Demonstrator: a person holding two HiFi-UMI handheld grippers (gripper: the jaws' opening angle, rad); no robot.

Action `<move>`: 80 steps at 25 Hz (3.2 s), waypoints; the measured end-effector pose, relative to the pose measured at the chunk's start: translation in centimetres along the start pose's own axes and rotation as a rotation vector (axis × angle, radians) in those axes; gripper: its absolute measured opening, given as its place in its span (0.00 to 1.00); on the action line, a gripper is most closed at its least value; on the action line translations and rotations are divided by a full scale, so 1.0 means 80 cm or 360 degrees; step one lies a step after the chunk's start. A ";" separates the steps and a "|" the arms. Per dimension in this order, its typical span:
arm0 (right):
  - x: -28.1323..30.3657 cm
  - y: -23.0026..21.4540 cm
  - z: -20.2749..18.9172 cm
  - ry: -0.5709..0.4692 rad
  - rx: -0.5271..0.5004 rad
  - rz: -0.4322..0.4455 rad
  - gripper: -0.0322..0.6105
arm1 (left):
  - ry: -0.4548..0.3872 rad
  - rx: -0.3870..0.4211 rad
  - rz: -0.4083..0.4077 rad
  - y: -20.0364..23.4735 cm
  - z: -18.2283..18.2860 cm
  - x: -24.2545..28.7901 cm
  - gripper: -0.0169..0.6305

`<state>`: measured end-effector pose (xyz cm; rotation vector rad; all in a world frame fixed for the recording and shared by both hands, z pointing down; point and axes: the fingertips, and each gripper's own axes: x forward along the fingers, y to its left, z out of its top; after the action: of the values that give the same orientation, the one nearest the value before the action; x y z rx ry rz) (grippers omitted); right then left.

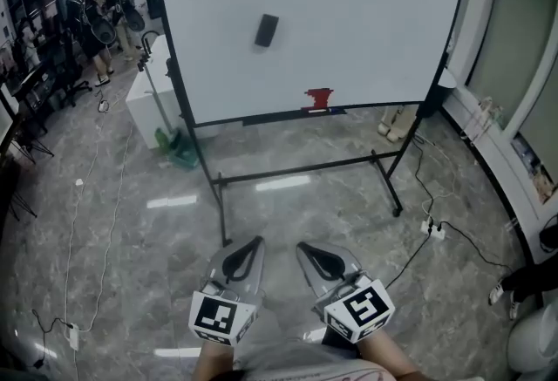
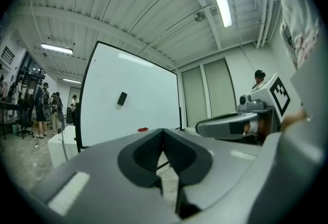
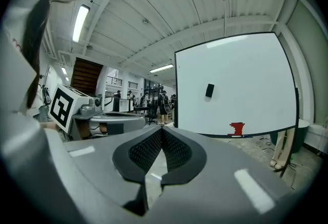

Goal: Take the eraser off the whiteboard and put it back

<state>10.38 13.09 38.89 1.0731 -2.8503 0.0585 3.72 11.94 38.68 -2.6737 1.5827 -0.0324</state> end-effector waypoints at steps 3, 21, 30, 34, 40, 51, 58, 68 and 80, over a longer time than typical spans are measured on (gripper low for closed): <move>0.051 -0.023 0.014 -0.0032 0.0013 -0.0031 0.05 | -0.0017 0.0031 -0.0023 0.042 0.010 0.029 0.02; 0.299 -0.197 0.173 -0.0378 -0.0056 -0.0486 0.06 | -0.0102 0.0047 -0.0170 0.234 0.033 0.172 0.02; 0.406 -0.324 0.228 -0.0494 0.0110 -0.0639 0.36 | -0.0106 0.0016 -0.0092 0.305 0.034 0.253 0.02; 0.453 -0.377 0.237 -0.0471 0.0183 -0.0706 0.42 | -0.0136 0.0012 -0.0028 0.337 0.044 0.296 0.02; 0.491 -0.423 0.241 -0.0462 0.0284 -0.0696 0.51 | -0.0167 0.0002 0.0026 0.361 0.049 0.340 0.02; 0.511 -0.454 0.253 -0.0448 0.0387 -0.0821 0.41 | -0.0183 -0.0024 -0.0061 0.384 0.058 0.369 0.02; 0.496 -0.438 0.243 -0.0426 0.0348 -0.0821 0.41 | -0.0178 -0.0027 -0.0097 0.383 0.059 0.360 0.02; 0.455 -0.348 0.204 -0.0424 -0.0048 -0.0643 0.41 | -0.0190 -0.0050 -0.0145 0.369 0.053 0.357 0.02; 0.413 -0.310 0.138 -0.0290 -0.0108 -0.0538 0.41 | -0.0240 -0.0049 -0.0122 0.364 0.065 0.354 0.02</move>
<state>1.17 -27.97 31.35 1.6019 -2.7504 -0.1678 -8.01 -26.77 32.32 -2.6861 1.4486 0.1888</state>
